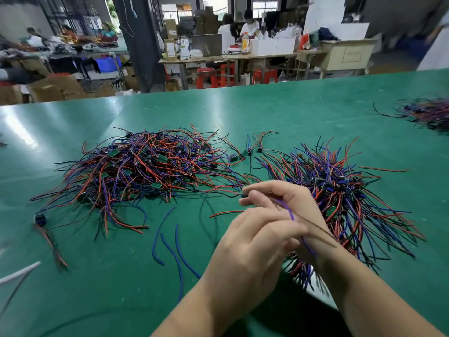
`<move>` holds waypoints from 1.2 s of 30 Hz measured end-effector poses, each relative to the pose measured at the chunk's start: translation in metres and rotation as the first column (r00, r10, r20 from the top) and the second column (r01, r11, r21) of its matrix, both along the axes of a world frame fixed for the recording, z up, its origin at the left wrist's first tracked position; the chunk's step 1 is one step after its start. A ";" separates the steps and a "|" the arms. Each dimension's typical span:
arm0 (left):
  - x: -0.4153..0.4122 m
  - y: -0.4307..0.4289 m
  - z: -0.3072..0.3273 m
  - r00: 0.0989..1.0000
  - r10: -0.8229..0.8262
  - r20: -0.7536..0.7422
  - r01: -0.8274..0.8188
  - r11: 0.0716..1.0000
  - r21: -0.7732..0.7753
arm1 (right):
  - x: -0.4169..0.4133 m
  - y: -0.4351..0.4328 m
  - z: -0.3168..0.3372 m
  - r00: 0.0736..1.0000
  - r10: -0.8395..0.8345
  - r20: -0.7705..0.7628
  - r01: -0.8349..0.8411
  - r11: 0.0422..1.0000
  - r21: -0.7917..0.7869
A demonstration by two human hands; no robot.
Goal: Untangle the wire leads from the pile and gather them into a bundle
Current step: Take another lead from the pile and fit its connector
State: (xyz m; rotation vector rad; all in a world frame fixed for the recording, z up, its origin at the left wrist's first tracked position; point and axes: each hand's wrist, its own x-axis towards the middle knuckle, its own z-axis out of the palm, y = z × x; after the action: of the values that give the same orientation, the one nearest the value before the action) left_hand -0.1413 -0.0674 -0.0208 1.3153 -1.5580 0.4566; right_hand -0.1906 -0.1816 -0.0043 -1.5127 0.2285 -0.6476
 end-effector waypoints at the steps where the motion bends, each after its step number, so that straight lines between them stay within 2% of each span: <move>1: 0.002 0.000 0.000 0.999 0.027 -0.028 -0.028 0.999 -0.029 | 0.000 -0.001 0.004 0.999 -0.008 0.039 0.004 0.995 0.103; 4: 0.014 0.003 -0.001 0.969 0.225 -0.102 -0.234 0.968 -0.087 | -0.001 -0.006 0.015 0.986 -0.061 0.152 -0.014 0.894 0.449; 6: 0.027 0.005 -0.001 0.929 0.335 -0.157 -0.345 0.938 -0.039 | -0.004 -0.008 0.021 0.985 -0.078 0.156 -0.023 0.829 0.559; 9: 0.038 0.010 0.001 0.894 0.401 -0.202 -0.395 0.916 0.068 | -0.008 -0.007 0.024 0.990 -0.067 0.126 -0.025 0.791 0.611; 12: 0.036 0.012 0.004 0.909 0.389 -0.148 -0.391 0.920 0.014 | -0.008 -0.003 0.023 0.995 -0.021 0.096 -0.042 0.791 0.611; 13: 0.034 0.012 0.007 0.911 0.348 -0.222 -0.354 0.935 0.011 | -0.007 -0.003 0.022 0.995 -0.011 0.103 -0.053 0.799 0.599; 14: 0.032 0.012 0.010 0.888 0.281 -0.364 -0.290 0.957 0.032 | -0.006 -0.004 0.021 0.994 -0.010 0.110 -0.055 0.817 0.573; 15: 0.029 0.011 0.014 0.817 0.207 -0.538 -0.200 0.977 0.072 | -0.006 -0.005 0.020 0.994 -0.020 0.108 -0.041 0.844 0.535; 17: 0.026 0.012 0.021 0.569 0.120 -0.814 0.058 0.981 0.185 | -0.005 -0.008 0.017 0.995 -0.052 0.086 0.007 0.891 0.455; 19: 0.025 0.013 0.024 0.355 0.150 -0.923 0.318 0.909 0.270 | -0.005 -0.011 0.013 0.997 -0.061 0.042 0.039 0.920 0.391; 21: 0.024 0.013 0.026 0.283 0.198 -0.938 0.420 0.854 0.307 | -0.004 -0.010 0.010 0.999 -0.048 -0.020 0.051 0.966 0.254; 24: 0.022 0.012 0.027 0.231 0.185 -0.955 0.402 0.876 0.267 | -0.004 -0.006 0.005 0.994 -0.050 -0.102 0.050 0.999 -0.010; 27: 0.024 0.013 0.027 0.260 0.222 -0.940 0.409 0.856 0.315 | -0.003 -0.007 0.004 0.990 -0.115 -0.087 0.113 0.993 -0.027; 32: 0.024 0.016 0.028 0.339 0.252 -0.906 0.555 0.724 0.409 | -0.008 -0.021 0.014 0.944 -0.320 0.075 0.303 0.936 0.182; 36: 0.029 0.022 0.028 0.477 0.227 -0.849 0.606 0.614 0.505 | -0.018 -0.041 0.023 0.862 -0.482 0.157 0.377 0.816 0.439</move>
State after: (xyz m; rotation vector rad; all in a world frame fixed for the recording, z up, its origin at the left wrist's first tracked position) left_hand -0.1122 -0.0452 0.0072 1.5328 -0.9294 -1.1235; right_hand -0.2086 -0.2223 0.0184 -0.9690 0.4816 -1.0903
